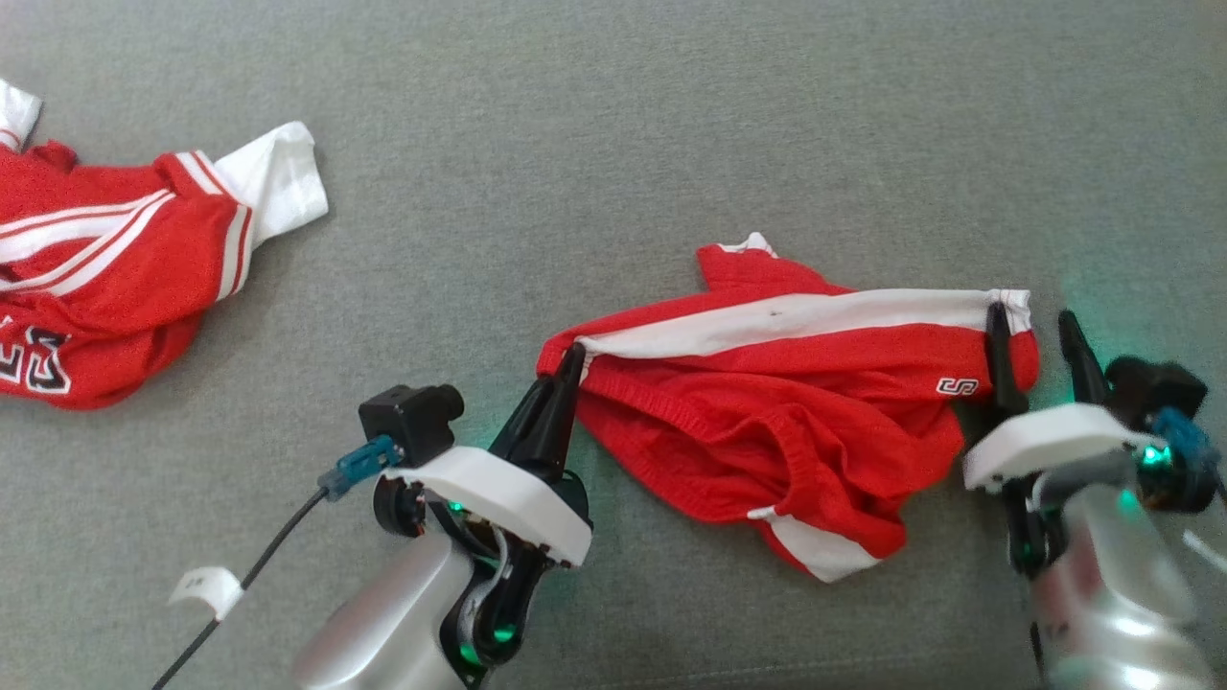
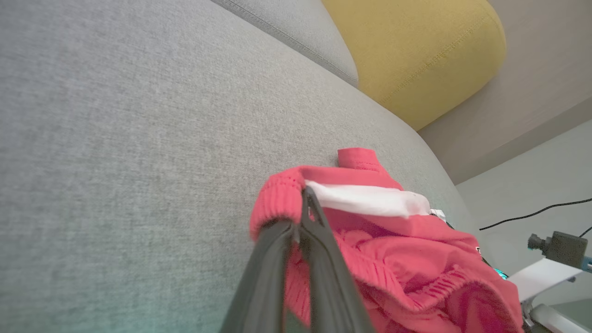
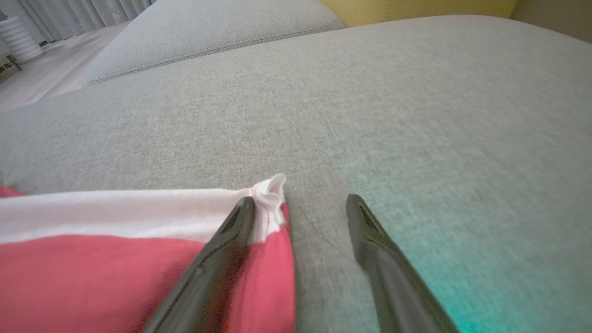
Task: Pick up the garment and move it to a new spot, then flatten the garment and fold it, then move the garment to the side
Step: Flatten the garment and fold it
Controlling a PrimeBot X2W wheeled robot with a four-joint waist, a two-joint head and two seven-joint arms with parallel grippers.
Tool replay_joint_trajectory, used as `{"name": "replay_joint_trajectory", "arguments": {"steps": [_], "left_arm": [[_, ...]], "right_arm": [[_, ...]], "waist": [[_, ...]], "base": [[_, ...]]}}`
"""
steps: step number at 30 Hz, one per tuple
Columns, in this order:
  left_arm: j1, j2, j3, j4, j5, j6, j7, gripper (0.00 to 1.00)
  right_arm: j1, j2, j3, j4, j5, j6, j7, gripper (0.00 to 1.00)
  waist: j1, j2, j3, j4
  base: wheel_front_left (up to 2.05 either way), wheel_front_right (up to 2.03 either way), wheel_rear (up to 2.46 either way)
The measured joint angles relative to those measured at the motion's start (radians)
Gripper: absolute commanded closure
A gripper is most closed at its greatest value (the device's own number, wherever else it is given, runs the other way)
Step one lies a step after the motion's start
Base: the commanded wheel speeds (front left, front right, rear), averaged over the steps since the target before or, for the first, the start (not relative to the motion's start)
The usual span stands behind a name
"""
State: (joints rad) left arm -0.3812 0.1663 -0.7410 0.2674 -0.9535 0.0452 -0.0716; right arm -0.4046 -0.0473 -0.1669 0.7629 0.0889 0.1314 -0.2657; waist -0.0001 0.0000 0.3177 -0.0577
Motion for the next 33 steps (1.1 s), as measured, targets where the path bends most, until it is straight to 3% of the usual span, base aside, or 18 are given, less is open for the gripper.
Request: {"name": "replay_joint_trajectory", "arguments": {"steps": [2, 7, 11, 16, 18, 22, 27, 30, 33], "left_arm": [[0.000, 0.003, -0.001, -0.003, 0.000, 0.000, 0.000, 1.00], [-0.005, 0.029, -0.005, -0.014, 0.037, 0.000, 0.000, 1.00], [-0.071, 0.086, -0.028, -0.026, 0.119, -0.002, 0.019, 1.00], [-0.297, 0.152, -0.039, -0.043, 0.228, -0.049, 0.063, 1.00], [-0.455, 0.174, -0.040, -0.039, 0.292, -0.088, 0.079, 1.00], [-0.764, 0.178, -0.055, 0.028, 0.409, -0.140, 0.097, 1.00], [-1.026, 0.163, -0.089, 0.108, 0.513, -0.168, -0.001, 1.00], [-1.072, 0.165, -0.150, 0.117, 0.545, -0.170, -0.065, 1.00], [-1.039, 0.177, -0.250, 0.115, 0.564, -0.175, -0.108, 1.00]], "right_arm": [[-0.030, -0.005, -0.001, 0.026, -0.012, 0.000, -0.002, 0.99], [-0.057, 0.001, -0.015, 0.031, -0.048, 0.000, 0.002, 1.00], [-0.060, 0.001, -0.045, -0.050, -0.066, 0.000, 0.008, 1.00], [-0.157, 0.001, -0.071, -0.161, -0.100, 0.000, 0.008, 1.00], [-0.260, -0.005, -0.079, -0.207, -0.123, 0.000, 0.008, 1.00], [-0.499, -0.096, -0.062, -0.302, -0.170, 0.000, 0.007, 1.00], [-0.688, -0.177, -0.065, -0.439, -0.185, 0.000, 0.006, 1.00], [-0.680, -0.187, -0.071, -0.496, -0.183, 0.000, 0.005, 1.00], [-0.575, -0.181, -0.076, -0.529, -0.156, 0.000, 0.005, 1.00]], "waist": [[0.0001, 0.0000, 0.004, 0.006], [0.0001, 0.0000, 0.000, 0.013], [0.0000, 0.0000, 0.002, 0.011], [0.0001, 0.0000, 0.024, 0.003], [0.0002, 0.0000, 0.041, -0.005], [0.0003, 0.0000, 0.079, -0.024], [0.0003, 0.0000, 0.118, -0.047], [0.0003, 0.0000, 0.127, -0.046], [-0.0001, 0.0000, 0.129, -0.035]], "base": [[0.00, 0.00, 0.00], [0.00, 0.00, 0.00], [0.00, 0.00, 0.00], [0.00, 0.00, 0.00], [0.00, 0.00, 0.00], [0.00, 0.00, 0.00], [0.00, 0.00, 0.00], [0.00, 0.00, 0.00], [0.00, 0.00, 0.00]]}}
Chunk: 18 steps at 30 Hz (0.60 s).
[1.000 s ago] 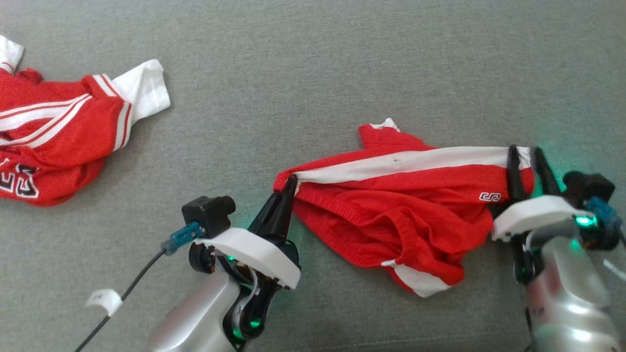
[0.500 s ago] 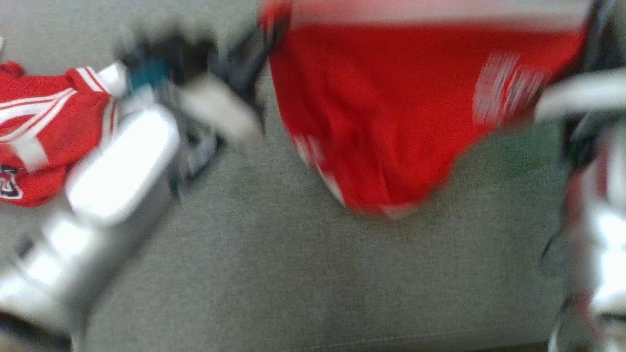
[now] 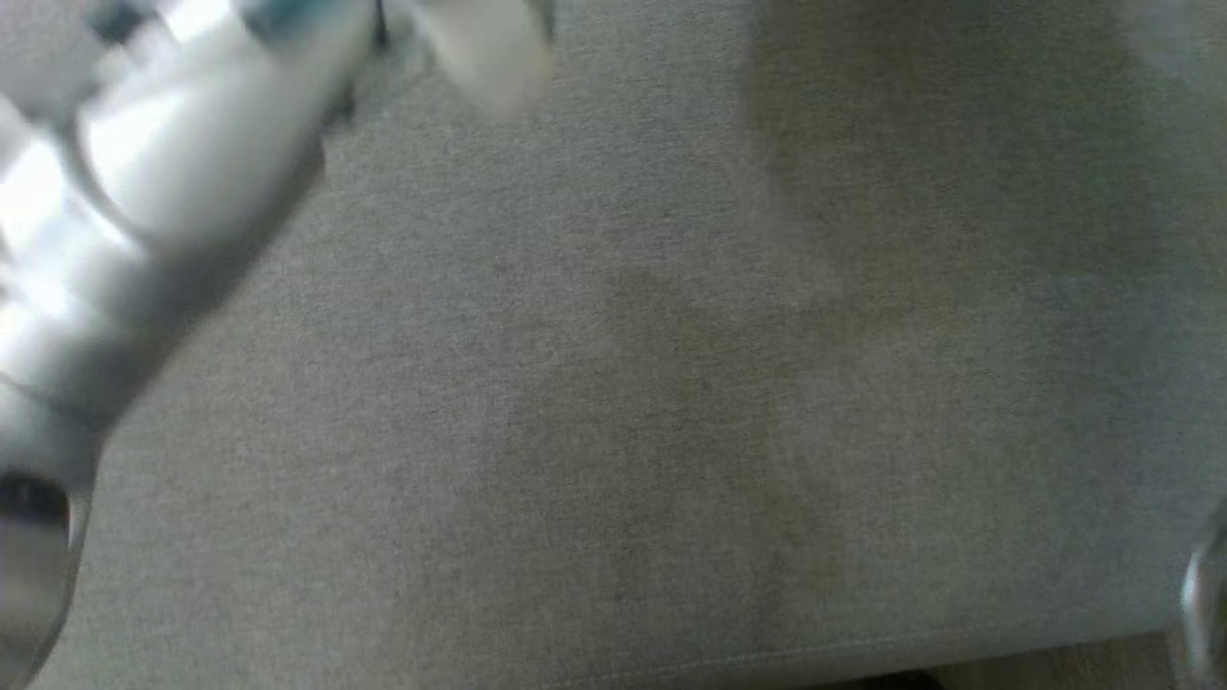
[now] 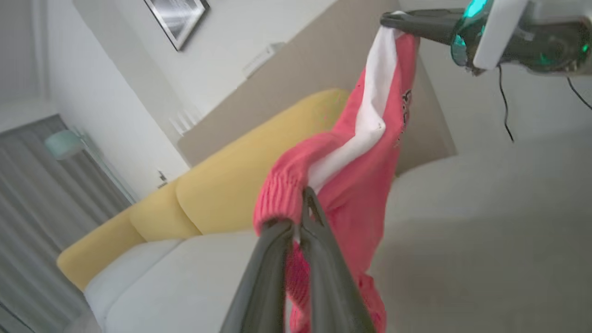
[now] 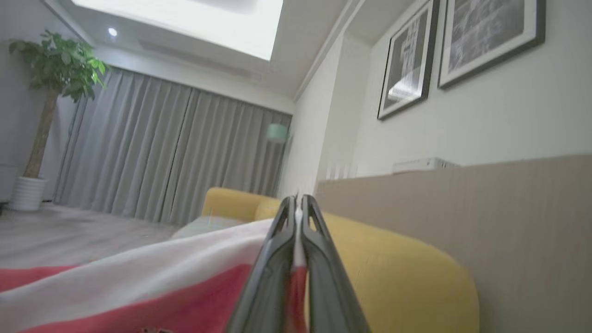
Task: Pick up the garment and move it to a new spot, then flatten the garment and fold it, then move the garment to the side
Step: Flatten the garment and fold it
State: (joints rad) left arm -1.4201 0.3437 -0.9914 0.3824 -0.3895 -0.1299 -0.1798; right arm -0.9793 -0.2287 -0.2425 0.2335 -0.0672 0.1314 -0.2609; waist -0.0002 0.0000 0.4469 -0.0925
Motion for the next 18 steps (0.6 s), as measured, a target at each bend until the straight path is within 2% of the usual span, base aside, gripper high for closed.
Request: {"name": "replay_joint_trajectory", "arguments": {"steps": [5, 9, 12, 18], "left_arm": [[0.208, 0.061, -0.182, -0.009, 0.064, -0.001, -0.035, 1.00], [0.448, 0.055, -0.279, -0.009, 0.073, 0.026, -0.043, 1.00], [0.585, 0.052, -0.303, -0.025, 0.082, 0.042, -0.041, 1.00], [0.736, 0.057, -0.307, -0.151, 0.108, 0.035, 0.009, 1.00]], "right_arm": [[0.322, 0.058, -0.018, -0.017, 0.039, 0.000, 0.000, 1.00], [0.548, 0.103, -0.060, -0.043, 0.070, 0.000, 0.001, 1.00], [0.666, 0.127, -0.106, -0.115, 0.078, 0.000, 0.001, 1.00], [0.914, 0.162, -0.190, -0.305, 0.094, 0.000, 0.002, 1.00]], "waist": [[0.0002, 0.0000, 0.017, 0.020], [0.0002, 0.0000, 0.013, 0.027], [0.0001, 0.0000, -0.006, 0.025], [0.0000, 0.0000, -0.065, 0.022]], "base": [[0.00, 0.00, 0.00], [0.00, 0.00, 0.00], [0.00, 0.00, 0.00], [0.00, 0.00, 0.00]]}}
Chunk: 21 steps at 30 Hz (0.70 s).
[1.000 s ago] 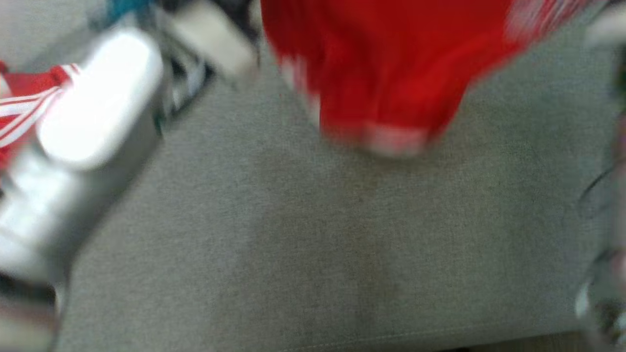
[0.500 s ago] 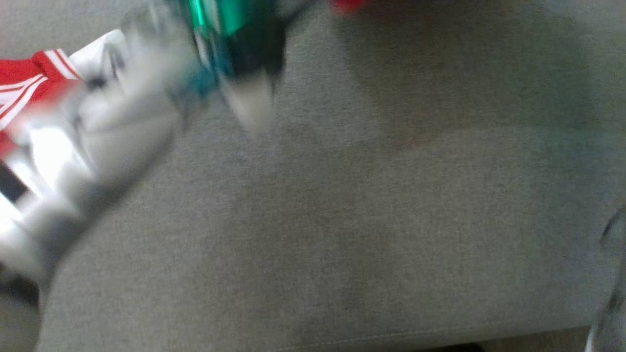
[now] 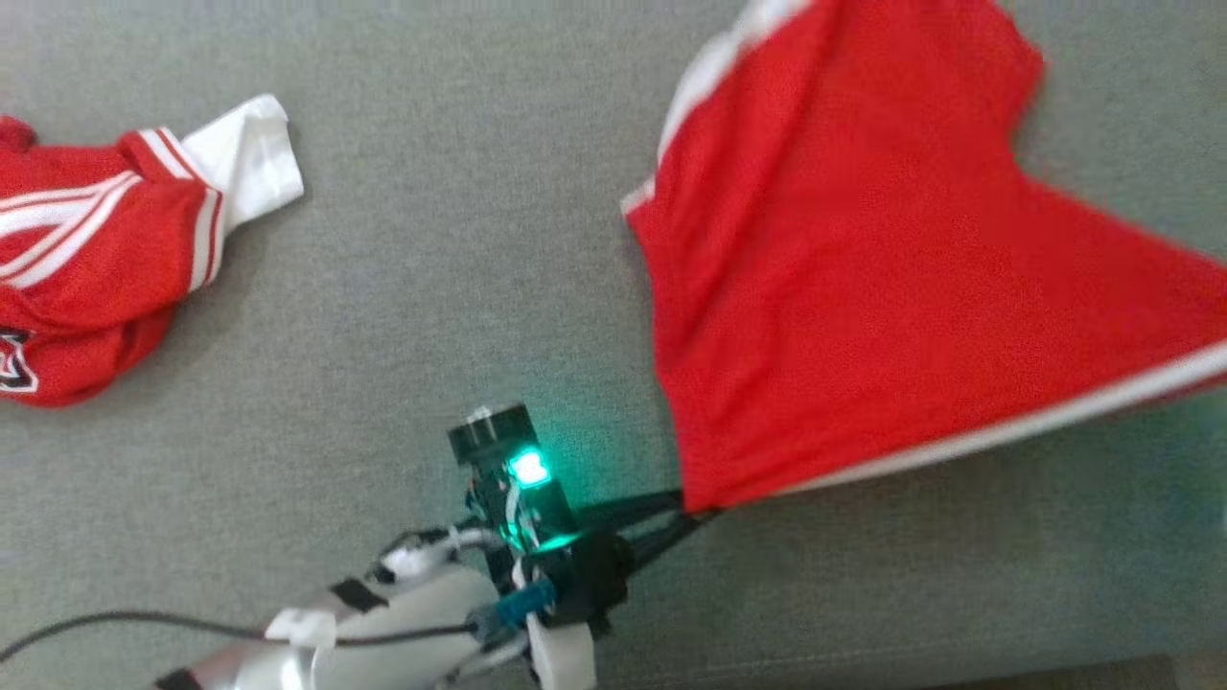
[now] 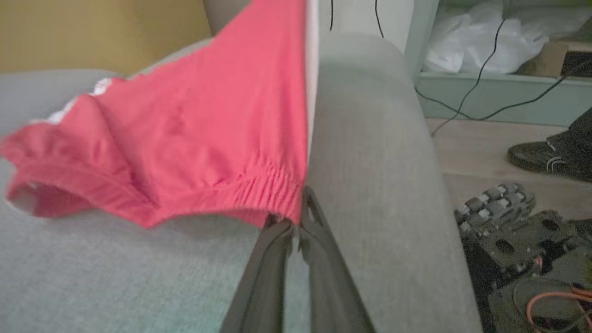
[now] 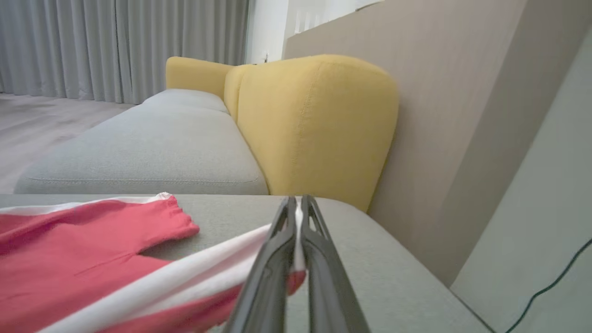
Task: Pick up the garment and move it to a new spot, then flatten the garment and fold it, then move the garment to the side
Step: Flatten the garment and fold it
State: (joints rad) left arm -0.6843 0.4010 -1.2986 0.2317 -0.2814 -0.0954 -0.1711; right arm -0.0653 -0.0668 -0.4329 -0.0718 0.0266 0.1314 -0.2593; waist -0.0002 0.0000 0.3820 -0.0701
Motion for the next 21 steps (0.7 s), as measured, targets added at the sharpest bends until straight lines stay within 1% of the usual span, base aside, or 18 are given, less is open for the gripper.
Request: {"name": "replay_joint_trajectory", "arguments": {"steps": [2, 5, 7, 9, 11, 12, 16, 17, 19, 21], "left_arm": [[0.021, 0.009, 0.007, -0.065, -0.026, 0.018, 0.004, 1.00], [0.027, 0.030, 0.043, -0.166, -0.086, 0.028, 0.026, 1.00], [0.022, 0.037, 0.081, -0.215, -0.145, 0.029, 0.050, 1.00], [-0.001, 0.039, 0.110, -0.240, -0.188, 0.023, 0.082, 1.00], [-0.040, 0.034, 0.141, -0.241, -0.238, 0.010, 0.109, 1.00], [-0.040, 0.034, 0.141, -0.241, -0.238, 0.010, 0.109, 1.00], [-0.152, 0.004, 0.196, -0.188, -0.347, -0.011, 0.164, 1.00], [-0.205, -0.009, 0.207, -0.147, -0.374, -0.014, 0.184, 1.00], [-0.246, -0.025, 0.216, -0.108, -0.408, -0.021, 0.202, 1.00], [-0.279, -0.034, 0.219, -0.072, -0.415, -0.028, 0.210, 1.00]], "right_arm": [[0.060, 0.001, -0.019, -0.066, -0.001, 0.000, 0.008, 1.00], [0.073, -0.002, -0.021, -0.121, 0.000, 0.000, 0.058, 1.00], [0.040, -0.016, -0.012, -0.121, 0.000, 0.000, 0.091, 1.00], [-0.033, -0.036, 0.018, -0.093, -0.001, 0.000, 0.124, 1.00], [-0.126, -0.071, 0.055, -0.045, -0.003, 0.000, 0.150, 1.00], [-0.126, -0.071, 0.055, -0.045, -0.003, 0.000, 0.150, 1.00], [-0.328, -0.147, 0.111, 0.107, -0.030, 0.000, 0.176, 1.00], [-0.435, -0.184, 0.144, 0.207, -0.037, 0.000, 0.172, 1.00], [-0.540, -0.207, 0.181, 0.308, -0.041, 0.000, 0.170, 1.00], [-0.625, -0.221, 0.213, 0.398, -0.056, 0.000, 0.159, 1.00]], "waist": [[-0.0001, 0.0000, -0.019, 0.001], [-0.0002, 0.0000, -0.040, 0.011], [-0.0001, 0.0000, -0.040, 0.024], [-0.0002, 0.0000, -0.031, 0.036], [0.0002, 0.0000, -0.013, 0.046], [0.0002, 0.0000, -0.013, 0.046], [0.0003, 0.0000, 0.043, 0.066], [0.0005, 0.0000, 0.078, 0.075], [0.0005, 0.0000, 0.111, 0.086], [0.0006, 0.0000, 0.142, 0.097]], "base": [[0.00, 0.00, 0.00], [0.00, 0.00, 0.00], [0.00, 0.00, 0.00], [0.00, 0.00, 0.00], [0.00, 0.00, 0.00], [0.00, 0.00, 0.00], [0.00, 0.00, 0.00], [0.00, 0.00, 0.00], [0.00, 0.00, 0.00], [0.00, 0.00, 0.00]]}}
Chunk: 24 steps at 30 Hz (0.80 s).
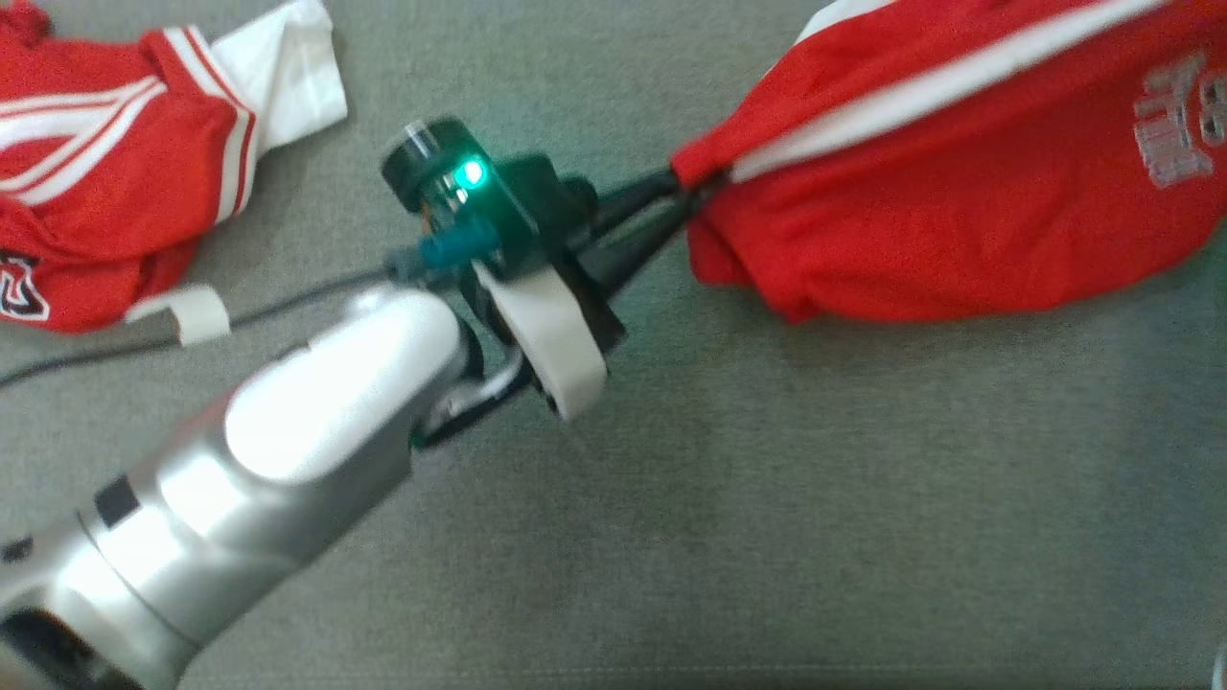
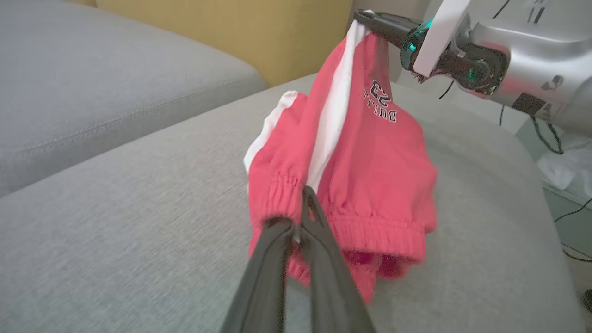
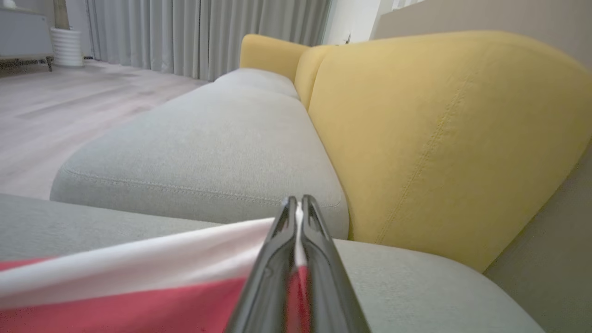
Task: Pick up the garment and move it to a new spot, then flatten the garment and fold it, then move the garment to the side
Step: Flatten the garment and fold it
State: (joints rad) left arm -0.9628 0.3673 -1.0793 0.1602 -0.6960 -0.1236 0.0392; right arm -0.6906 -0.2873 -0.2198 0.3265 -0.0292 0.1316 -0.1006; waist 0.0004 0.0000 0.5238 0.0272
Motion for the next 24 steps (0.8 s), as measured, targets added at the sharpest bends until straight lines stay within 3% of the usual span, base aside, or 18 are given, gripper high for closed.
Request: {"name": "replay_joint_trajectory", "arguments": {"steps": [8, 9, 10, 11, 14, 16, 20, 24], "left_arm": [[-0.076, -0.027, -0.012, 0.119, -0.056, -0.001, 0.011, 1.00], [-0.080, -0.032, -0.017, 0.130, -0.060, -0.001, 0.006, 1.00], [-0.080, -0.040, -0.019, 0.153, -0.069, -0.001, -0.011, 0.57], [-0.080, -0.043, -0.021, 0.165, -0.070, -0.001, -0.020, 0.00], [-0.080, -0.051, -0.021, 0.193, -0.046, 0.001, -0.072, 0.00], [-0.078, -0.058, -0.021, 0.207, -0.018, 0.030, -0.124, 0.00], [-0.042, -0.063, 0.015, 0.220, 0.040, 0.168, -0.252, 0.00], [0.087, -0.067, 0.084, 0.176, 0.070, 0.297, -0.289, 0.00]], "right_arm": [[-0.189, -0.013, 0.079, 0.307, -0.034, 0.000, -0.074, 1.00], [-0.204, -0.013, 0.086, 0.334, -0.034, 0.000, -0.086, 0.54], [-0.230, -0.009, 0.088, 0.378, -0.034, 0.000, -0.108, 0.00], [-0.241, -0.009, 0.094, 0.396, -0.031, 0.000, -0.116, 0.00], [-0.252, -0.009, 0.121, 0.429, 0.016, 0.000, -0.131, 0.00], [-0.252, -0.016, 0.143, 0.447, 0.065, 0.000, -0.139, 0.00], [-0.228, -0.056, 0.191, 0.473, 0.195, 0.000, -0.133, 0.00], [-0.160, -0.134, 0.216, 0.479, 0.347, 0.000, -0.062, 0.00]], "waist": [[-0.0001, 0.0000, 0.084, 0.044], [-0.0001, 0.0000, 0.089, 0.047], [-0.0001, 0.0000, 0.097, 0.052], [-0.0001, 0.0000, 0.098, 0.053], [-0.0003, 0.0000, 0.092, 0.055], [-0.0003, 0.0000, 0.083, 0.057], [-0.0004, 0.0000, 0.056, 0.063], [-0.0005, 0.0000, 0.027, 0.081]], "base": [[0.00, 0.00, 0.00], [0.00, 0.00, 0.00], [0.00, 0.00, 0.00], [0.00, 0.00, 0.00], [0.00, 0.00, 0.00], [0.00, 0.00, 0.00], [0.00, 0.00, 0.00], [0.00, 0.00, 0.00]]}}
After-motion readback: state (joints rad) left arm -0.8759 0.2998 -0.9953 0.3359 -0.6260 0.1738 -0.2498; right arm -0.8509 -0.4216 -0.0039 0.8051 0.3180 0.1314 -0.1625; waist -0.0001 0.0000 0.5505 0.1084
